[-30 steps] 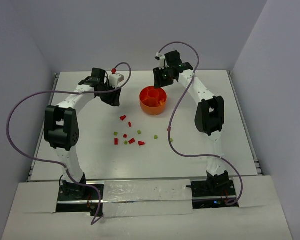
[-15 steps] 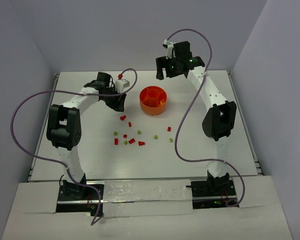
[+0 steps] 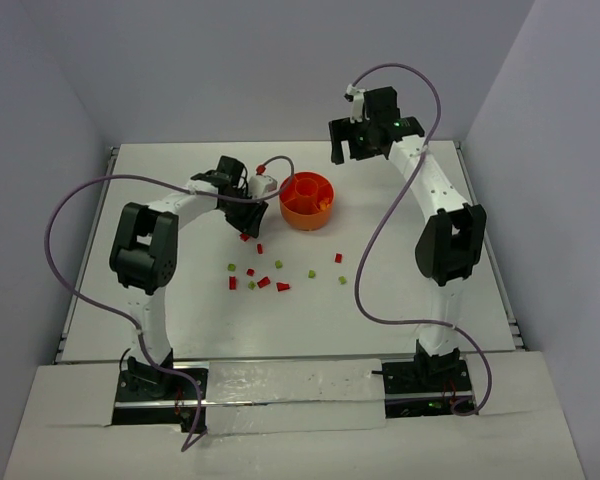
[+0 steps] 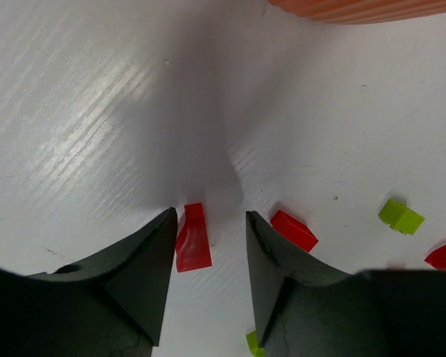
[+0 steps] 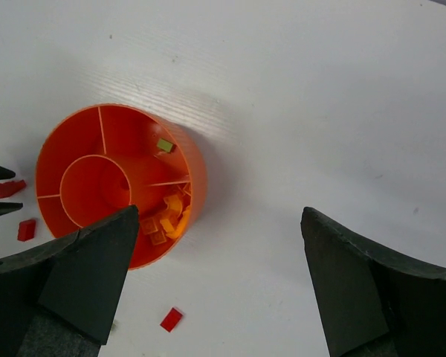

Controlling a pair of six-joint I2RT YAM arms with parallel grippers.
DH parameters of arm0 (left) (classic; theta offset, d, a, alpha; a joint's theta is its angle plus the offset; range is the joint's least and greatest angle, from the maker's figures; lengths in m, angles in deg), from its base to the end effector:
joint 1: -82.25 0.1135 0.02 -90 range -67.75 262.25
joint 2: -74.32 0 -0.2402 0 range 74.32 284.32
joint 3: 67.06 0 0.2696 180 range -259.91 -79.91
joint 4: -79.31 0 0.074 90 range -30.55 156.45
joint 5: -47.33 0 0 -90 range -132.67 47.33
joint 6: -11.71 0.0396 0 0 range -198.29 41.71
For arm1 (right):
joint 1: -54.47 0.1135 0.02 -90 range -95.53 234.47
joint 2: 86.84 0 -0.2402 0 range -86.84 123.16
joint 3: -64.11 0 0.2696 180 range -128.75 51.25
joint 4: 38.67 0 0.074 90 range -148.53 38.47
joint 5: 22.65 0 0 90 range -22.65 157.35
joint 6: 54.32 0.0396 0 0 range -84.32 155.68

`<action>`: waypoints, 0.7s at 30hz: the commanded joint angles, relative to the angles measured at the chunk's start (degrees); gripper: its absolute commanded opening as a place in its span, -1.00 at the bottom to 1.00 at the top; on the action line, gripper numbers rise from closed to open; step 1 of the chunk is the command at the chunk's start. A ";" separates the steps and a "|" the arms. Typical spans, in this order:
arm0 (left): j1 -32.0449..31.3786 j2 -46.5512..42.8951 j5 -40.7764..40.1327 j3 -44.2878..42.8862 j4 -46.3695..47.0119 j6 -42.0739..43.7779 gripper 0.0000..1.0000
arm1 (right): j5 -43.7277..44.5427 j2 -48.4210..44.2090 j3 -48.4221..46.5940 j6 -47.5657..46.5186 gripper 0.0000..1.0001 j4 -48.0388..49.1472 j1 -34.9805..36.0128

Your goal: Sort the legos into containers by color

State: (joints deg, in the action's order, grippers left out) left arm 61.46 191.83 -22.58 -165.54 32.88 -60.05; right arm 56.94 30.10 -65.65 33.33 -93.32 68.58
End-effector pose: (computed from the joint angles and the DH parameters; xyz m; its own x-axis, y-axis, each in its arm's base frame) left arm 0.3990 -0.1661 0.1375 -0.6616 0.5656 -0.4923 0.7095 0.6847 -0.1668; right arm 0.4598 0.1229 0.3121 -0.6311 -0.2002 -0.7494 -0.3966 0.9136 0.0899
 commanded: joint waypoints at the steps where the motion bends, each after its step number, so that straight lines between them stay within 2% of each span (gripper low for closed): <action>1: -1.18 0.87 -4.02 -0.77 -0.01 0.40 -0.04 | 1.01 -4.80 1.50 -1.17 0.93 0.57 -0.66; 2: -1.19 0.87 -4.40 -0.68 -0.09 0.49 -0.04 | 1.09 -4.98 1.56 -1.26 0.93 0.57 -0.67; 9: -1.27 -1.20 -6.74 1.86 1.22 1.54 -0.48 | 0.56 -8.40 9.61 -1.94 0.91 1.10 -1.19; 11: -1.07 -2.27 -6.02 1.46 1.05 1.68 -0.70 | 0.42 -9.65 13.03 -2.22 0.90 1.28 -1.62; 13: -0.91 -3.10 -5.18 0.69 0.90 1.67 -0.80 | 0.24 -10.22 14.76 -2.07 0.88 1.33 -2.09; 17: 0.77 -5.77 1.96 -5.46 -1.14 -0.52 -0.99 | -1.83 -12.73 20.89 -2.22 0.85 1.90 -3.57; 19: 2.24 -7.56 7.73 -8.67 0.59 -2.73 -1.00 | -3.64 -13.78 24.34 -2.22 0.84 2.35 -4.52; 21: 2.72 -9.21 10.16 -9.28 2.28 -5.43 -0.99 | -4.38 -14.76 25.40 -2.23 0.84 2.96 -4.71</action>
State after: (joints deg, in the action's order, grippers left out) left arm 62.05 190.50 -22.02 -168.85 31.60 -60.90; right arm 55.29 20.37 -42.68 31.54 -92.59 65.09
